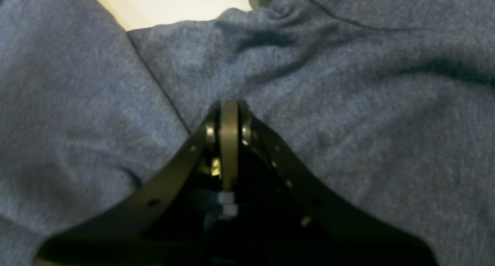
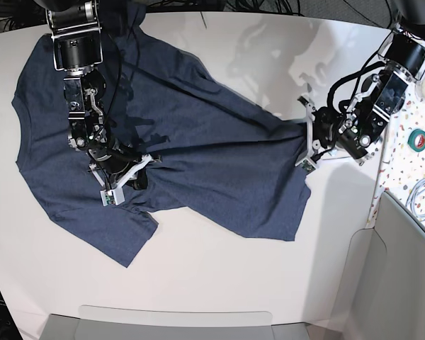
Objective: Layout the t-shirt on the table in an organized manner, then fold the t-shirt properly
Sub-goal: 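Drag the held side edge away from the right gripper to spread the shirt, then release both grippers and pull them back off the shirt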
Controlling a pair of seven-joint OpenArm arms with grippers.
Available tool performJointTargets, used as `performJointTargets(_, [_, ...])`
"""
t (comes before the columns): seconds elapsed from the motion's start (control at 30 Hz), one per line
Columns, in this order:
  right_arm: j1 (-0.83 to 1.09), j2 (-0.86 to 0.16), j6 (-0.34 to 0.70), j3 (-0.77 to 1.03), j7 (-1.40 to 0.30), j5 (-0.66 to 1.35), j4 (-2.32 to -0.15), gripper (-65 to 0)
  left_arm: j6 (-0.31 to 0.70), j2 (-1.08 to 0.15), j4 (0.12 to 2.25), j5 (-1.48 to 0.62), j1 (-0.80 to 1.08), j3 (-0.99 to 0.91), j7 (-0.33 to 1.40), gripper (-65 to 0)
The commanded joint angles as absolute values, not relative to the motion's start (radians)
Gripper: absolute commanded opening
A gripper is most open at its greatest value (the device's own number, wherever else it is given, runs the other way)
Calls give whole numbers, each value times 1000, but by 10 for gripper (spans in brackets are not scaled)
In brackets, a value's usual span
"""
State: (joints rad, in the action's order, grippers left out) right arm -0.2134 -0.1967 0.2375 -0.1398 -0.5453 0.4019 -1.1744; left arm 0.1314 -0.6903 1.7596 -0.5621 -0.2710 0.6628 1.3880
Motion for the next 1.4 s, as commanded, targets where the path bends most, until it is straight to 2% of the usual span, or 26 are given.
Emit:
performJointTargets(0.0, [-189,-220,196,-137,-704,335,-1150,-650,130,-710,1773,-556,-292,647,1396,-650])
performJointTargets(0.23, [-193,-226,194,-137,-704,335,-1156,-650,128,-727,1771,-535,-300,642,1396,-650])
performJointTargets(0.43, [-203,-236,188,-136,-702,335,-1153,-650,87,-733,1768,-275,-291,645,1396,-650])
performJointTargets(0.63, [-209,-248,186,-87,-702,335,-1153,-650,73,-713,1770,-93,-213,642,1396,-564])
performJointTargets(0.83, [-209,-240,186,36,-702,335,-1150,-650,73,-679,1773,-19,-157,641,1396,-532])
performJointTargets(0.93, [-209,-240,186,88,-702,335,-1158,-650,68,-670,1773,22,-131,639,1396,-496])
performJointTargets(1.0, [-209,-239,186,111,-702,337,-1159,-650,33,-661,1774,39,-122,639,1392,-465])
performJointTargets(1.23, [-208,-222,186,122,-708,338,-1294,-650,-260,-624,1774,45,-119,639,1311,-320])
performJointTargets(1.37, [-206,-203,186,124,-708,338,-1377,-650,-363,-599,1774,45,-119,639,1296,-306])
